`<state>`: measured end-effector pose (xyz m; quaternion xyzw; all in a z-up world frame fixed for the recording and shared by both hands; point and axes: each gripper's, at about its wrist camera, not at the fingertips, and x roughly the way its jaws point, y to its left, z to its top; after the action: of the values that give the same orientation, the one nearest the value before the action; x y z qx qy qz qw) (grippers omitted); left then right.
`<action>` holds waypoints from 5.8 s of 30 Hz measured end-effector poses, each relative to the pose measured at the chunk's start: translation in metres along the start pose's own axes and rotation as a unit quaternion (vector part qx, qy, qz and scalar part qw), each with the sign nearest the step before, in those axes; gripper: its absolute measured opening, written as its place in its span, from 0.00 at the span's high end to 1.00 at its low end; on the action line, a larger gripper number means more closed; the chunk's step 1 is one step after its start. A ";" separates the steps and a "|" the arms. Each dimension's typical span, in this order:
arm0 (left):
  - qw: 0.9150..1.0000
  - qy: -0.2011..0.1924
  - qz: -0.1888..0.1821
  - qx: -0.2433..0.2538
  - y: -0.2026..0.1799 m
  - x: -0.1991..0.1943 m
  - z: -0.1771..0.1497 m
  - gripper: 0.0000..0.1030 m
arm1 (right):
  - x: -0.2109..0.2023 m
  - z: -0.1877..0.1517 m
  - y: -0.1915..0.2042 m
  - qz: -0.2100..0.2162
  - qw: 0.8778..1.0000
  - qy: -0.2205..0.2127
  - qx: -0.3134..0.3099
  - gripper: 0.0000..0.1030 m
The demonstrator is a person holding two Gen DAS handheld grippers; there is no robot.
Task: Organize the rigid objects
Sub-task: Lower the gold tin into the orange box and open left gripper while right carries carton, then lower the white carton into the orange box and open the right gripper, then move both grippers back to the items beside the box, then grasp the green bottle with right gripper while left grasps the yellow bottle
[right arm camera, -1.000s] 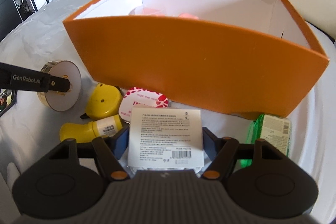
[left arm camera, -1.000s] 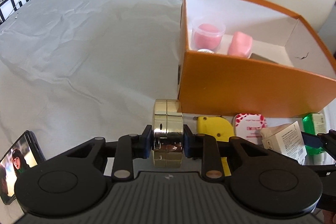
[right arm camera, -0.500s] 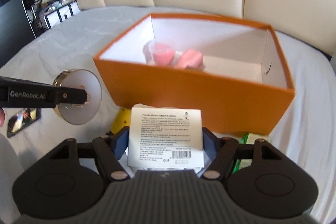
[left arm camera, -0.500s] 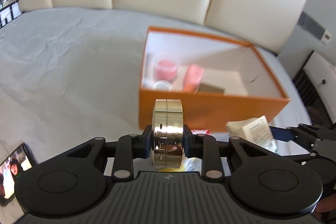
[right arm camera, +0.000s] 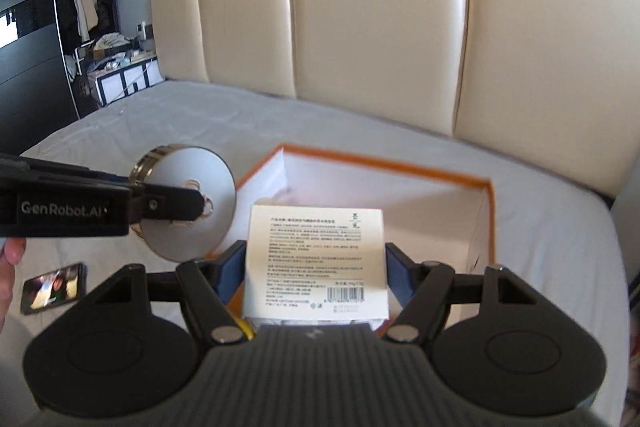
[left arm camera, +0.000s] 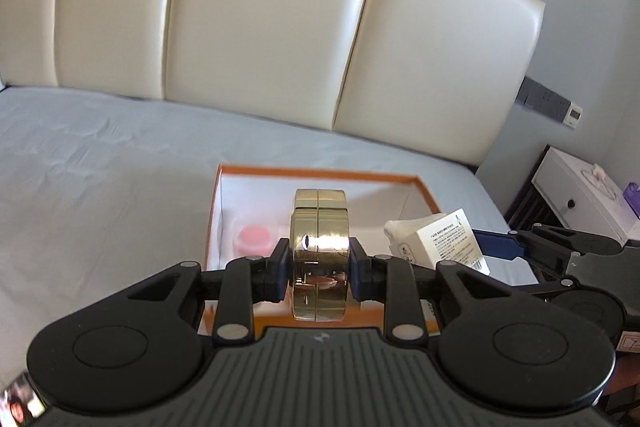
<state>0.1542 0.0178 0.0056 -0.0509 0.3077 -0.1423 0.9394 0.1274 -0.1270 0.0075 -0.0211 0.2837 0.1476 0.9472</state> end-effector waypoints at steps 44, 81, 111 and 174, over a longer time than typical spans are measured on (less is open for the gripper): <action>0.973 0.205 -0.088 -0.053 0.057 0.145 -0.024 0.69 | 0.172 -0.003 -0.035 -0.015 0.977 0.212 -0.002 0.31; 0.990 0.089 -0.063 -0.089 0.062 0.130 -0.008 0.31 | 0.172 -0.005 -0.036 -0.054 0.971 0.231 -0.028 0.31; 0.994 0.080 -0.028 -0.063 0.064 0.128 -0.015 0.33 | 0.162 0.009 -0.021 -0.079 0.974 0.210 -0.036 0.18; 0.992 0.114 0.044 0.043 -0.029 0.073 -0.150 0.30 | 0.043 -0.143 -0.084 -0.106 0.951 0.186 0.223 0.40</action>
<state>0.1150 -0.0324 -0.1508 0.0194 0.4081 -0.1187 0.9050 0.1101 -0.2139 -0.1389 0.1336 0.4767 -0.0276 0.8684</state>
